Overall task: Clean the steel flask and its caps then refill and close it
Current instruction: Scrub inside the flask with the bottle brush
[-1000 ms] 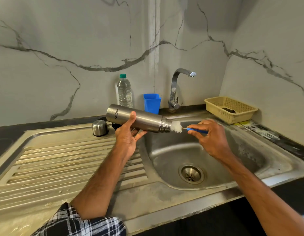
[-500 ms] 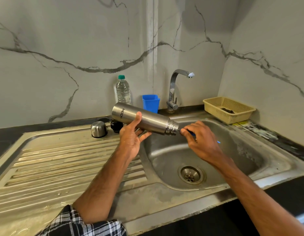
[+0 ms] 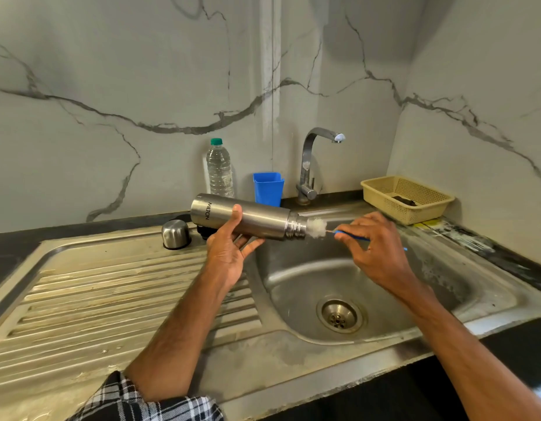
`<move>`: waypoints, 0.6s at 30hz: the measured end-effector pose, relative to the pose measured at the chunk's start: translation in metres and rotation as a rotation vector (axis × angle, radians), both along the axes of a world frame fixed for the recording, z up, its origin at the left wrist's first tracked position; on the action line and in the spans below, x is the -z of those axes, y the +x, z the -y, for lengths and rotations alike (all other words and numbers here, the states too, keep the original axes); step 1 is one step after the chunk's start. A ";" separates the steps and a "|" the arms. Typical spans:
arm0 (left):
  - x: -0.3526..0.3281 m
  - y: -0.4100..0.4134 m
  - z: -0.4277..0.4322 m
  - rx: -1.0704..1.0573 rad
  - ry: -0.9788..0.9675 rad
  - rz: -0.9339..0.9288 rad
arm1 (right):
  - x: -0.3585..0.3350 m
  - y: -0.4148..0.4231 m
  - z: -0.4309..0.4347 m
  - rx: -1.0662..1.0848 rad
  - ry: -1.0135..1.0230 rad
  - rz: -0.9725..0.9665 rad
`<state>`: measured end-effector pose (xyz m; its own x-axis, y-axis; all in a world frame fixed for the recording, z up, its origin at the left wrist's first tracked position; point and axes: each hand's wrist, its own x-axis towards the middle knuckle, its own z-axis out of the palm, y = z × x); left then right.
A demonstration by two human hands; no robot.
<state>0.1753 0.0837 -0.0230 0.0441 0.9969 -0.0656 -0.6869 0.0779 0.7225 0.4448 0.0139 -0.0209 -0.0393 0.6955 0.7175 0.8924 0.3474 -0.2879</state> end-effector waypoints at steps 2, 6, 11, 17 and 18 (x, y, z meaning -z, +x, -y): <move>0.000 0.007 0.002 0.015 -0.003 -0.021 | -0.001 -0.016 0.000 -0.042 0.033 0.002; -0.001 0.005 0.000 0.009 0.006 -0.004 | -0.006 -0.014 0.003 -0.047 0.129 -0.029; 0.000 0.006 0.003 0.023 -0.005 0.015 | -0.001 -0.017 -0.001 0.009 0.121 -0.061; 0.000 0.002 -0.002 0.022 0.023 0.032 | -0.003 -0.005 0.002 0.108 -0.015 0.016; 0.001 0.000 -0.004 0.020 0.015 0.034 | -0.003 -0.001 0.004 0.108 -0.043 0.010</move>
